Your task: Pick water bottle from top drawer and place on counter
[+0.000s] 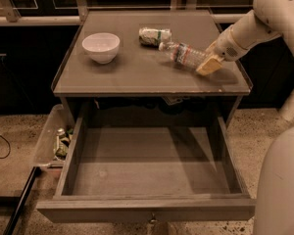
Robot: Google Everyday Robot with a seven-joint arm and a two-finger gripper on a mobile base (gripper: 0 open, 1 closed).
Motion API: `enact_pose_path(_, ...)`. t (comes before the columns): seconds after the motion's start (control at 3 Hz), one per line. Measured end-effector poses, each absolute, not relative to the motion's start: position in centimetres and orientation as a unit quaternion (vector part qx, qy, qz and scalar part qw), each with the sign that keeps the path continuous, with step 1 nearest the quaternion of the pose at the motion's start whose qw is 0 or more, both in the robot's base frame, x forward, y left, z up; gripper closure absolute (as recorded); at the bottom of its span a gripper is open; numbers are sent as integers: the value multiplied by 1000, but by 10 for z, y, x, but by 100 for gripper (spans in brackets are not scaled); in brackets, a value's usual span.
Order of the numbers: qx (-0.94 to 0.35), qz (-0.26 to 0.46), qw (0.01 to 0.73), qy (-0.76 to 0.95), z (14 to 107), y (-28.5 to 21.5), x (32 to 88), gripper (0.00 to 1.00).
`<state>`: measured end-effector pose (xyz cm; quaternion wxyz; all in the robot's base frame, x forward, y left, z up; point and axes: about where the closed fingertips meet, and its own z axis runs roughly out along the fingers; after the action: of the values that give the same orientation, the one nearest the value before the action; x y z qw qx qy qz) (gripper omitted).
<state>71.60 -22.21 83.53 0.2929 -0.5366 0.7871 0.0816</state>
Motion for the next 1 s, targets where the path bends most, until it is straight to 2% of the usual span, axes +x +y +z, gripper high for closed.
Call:
enact_pose_path(0.33, -537, 82, 293, 787, 839, -222, 716, 81)
enact_pose_path(1.0, -537, 82, 293, 787, 839, -222, 716, 34)
